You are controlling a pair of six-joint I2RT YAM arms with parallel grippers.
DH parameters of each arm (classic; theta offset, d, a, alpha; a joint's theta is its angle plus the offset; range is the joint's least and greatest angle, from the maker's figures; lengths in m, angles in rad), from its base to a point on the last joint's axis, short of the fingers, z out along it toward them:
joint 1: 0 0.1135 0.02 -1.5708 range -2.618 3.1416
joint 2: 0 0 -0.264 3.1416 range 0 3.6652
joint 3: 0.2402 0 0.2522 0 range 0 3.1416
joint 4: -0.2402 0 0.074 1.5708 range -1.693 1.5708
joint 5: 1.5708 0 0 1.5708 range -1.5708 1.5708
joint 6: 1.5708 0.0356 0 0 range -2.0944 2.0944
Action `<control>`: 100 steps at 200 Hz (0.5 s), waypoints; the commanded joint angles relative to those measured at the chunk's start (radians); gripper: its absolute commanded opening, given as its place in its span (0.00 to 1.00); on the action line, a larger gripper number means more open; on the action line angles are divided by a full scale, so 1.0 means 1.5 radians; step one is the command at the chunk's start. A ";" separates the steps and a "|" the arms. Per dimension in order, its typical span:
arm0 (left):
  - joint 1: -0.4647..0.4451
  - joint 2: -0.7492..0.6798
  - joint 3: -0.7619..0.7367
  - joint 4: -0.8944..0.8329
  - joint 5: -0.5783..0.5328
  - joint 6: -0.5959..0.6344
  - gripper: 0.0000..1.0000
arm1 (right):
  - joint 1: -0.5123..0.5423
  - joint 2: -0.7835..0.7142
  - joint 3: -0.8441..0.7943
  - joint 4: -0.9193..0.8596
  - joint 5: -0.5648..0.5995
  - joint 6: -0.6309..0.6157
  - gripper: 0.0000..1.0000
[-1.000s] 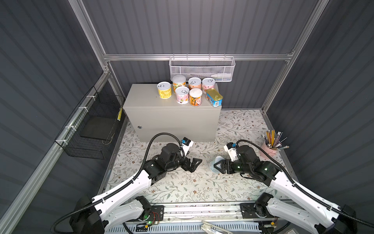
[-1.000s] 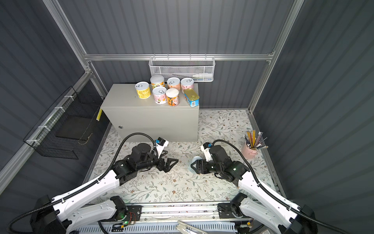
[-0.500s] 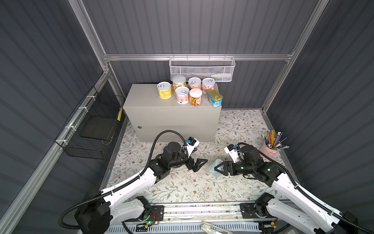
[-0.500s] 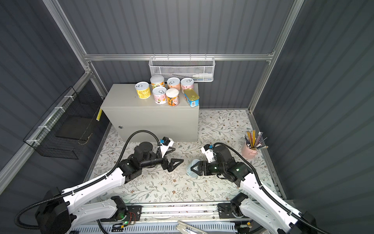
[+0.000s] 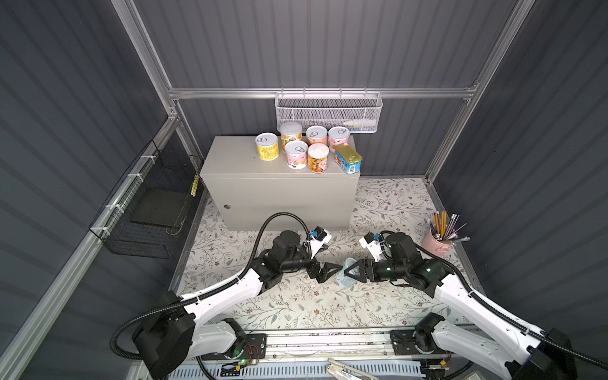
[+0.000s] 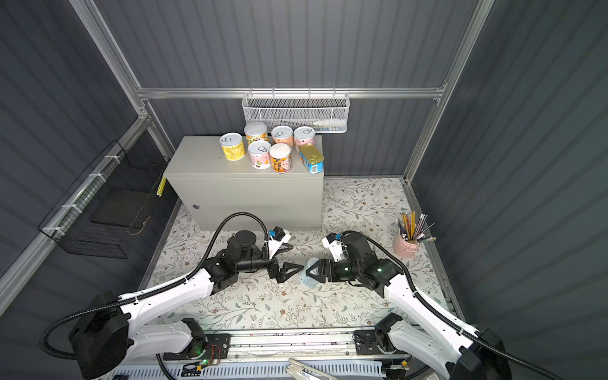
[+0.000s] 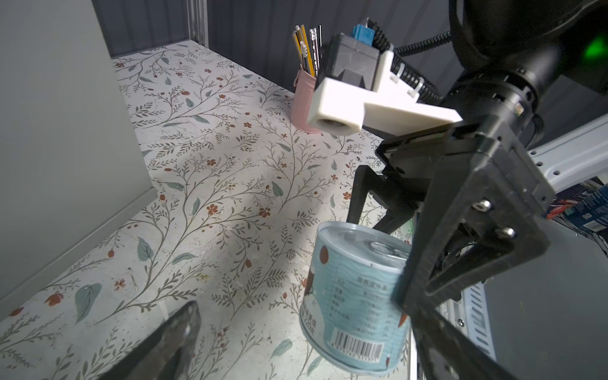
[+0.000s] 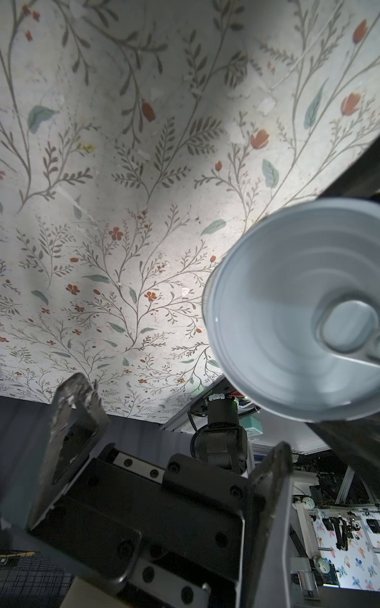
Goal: Place and organize the canned foods onto the counter
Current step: 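Close the left gripper around the pale blue can beside the right gripper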
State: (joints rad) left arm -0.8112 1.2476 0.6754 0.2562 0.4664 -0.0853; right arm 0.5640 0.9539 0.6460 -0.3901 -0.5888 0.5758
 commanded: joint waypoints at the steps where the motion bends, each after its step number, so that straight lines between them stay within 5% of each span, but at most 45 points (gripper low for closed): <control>1: -0.004 0.016 -0.012 0.041 0.046 0.012 0.99 | -0.005 0.004 0.033 0.040 -0.030 -0.005 0.59; 100: -0.005 0.031 -0.027 0.047 0.110 0.024 0.99 | -0.016 0.069 0.083 0.042 -0.057 -0.029 0.59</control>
State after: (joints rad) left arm -0.8112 1.3003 0.6582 0.3046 0.5819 -0.0772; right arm 0.5453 1.0542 0.7158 -0.3878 -0.6083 0.5529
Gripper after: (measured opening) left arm 0.990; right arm 0.762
